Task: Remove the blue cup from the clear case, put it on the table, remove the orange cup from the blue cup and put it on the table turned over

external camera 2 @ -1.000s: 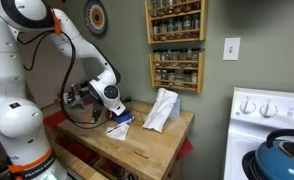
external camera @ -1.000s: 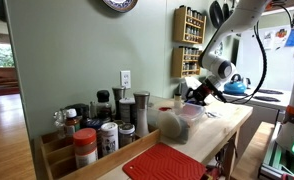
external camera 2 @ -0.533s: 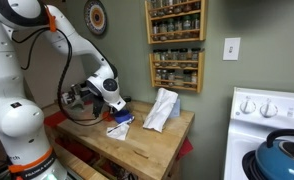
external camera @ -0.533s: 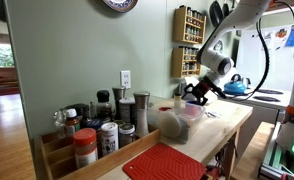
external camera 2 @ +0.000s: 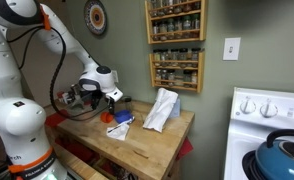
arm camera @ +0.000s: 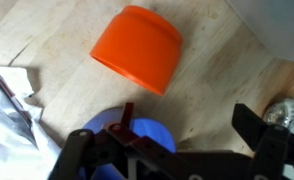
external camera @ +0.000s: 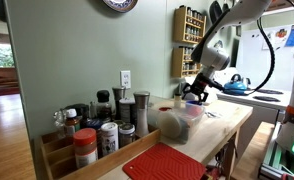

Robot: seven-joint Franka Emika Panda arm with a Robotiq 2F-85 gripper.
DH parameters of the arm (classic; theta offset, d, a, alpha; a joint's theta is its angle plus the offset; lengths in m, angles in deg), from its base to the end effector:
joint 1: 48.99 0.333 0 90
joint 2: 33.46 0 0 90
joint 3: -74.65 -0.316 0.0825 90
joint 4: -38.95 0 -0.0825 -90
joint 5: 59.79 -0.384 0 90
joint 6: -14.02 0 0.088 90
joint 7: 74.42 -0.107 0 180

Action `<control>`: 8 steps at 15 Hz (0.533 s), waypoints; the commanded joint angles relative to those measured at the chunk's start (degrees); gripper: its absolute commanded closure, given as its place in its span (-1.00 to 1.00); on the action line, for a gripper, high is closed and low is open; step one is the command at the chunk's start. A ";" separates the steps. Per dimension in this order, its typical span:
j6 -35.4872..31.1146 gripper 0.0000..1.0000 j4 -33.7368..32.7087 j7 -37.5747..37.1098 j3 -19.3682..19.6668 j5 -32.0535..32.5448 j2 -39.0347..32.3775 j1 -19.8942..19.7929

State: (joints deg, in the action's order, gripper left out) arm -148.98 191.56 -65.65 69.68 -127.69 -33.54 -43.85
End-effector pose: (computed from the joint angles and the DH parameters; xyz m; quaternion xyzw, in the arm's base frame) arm 0.4111 0.0236 0.2409 -0.8998 0.3747 -0.0720 0.2115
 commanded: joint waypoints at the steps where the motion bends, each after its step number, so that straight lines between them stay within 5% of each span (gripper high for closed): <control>1: -1.85 -1.00 4.05 -12.52 -0.20 16.01 1.72 0.25; 3: -0.42 -1.00 5.06 -15.74 0.39 25.19 3.68 -0.52; 4: -0.87 -1.00 2.43 -12.11 -0.08 18.34 0.48 -0.10; 8: -0.87 -1.00 3.47 -14.28 0.09 23.21 2.03 -0.35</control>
State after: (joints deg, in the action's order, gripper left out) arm -149.85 195.04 -79.93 69.78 -104.47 -31.50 -44.20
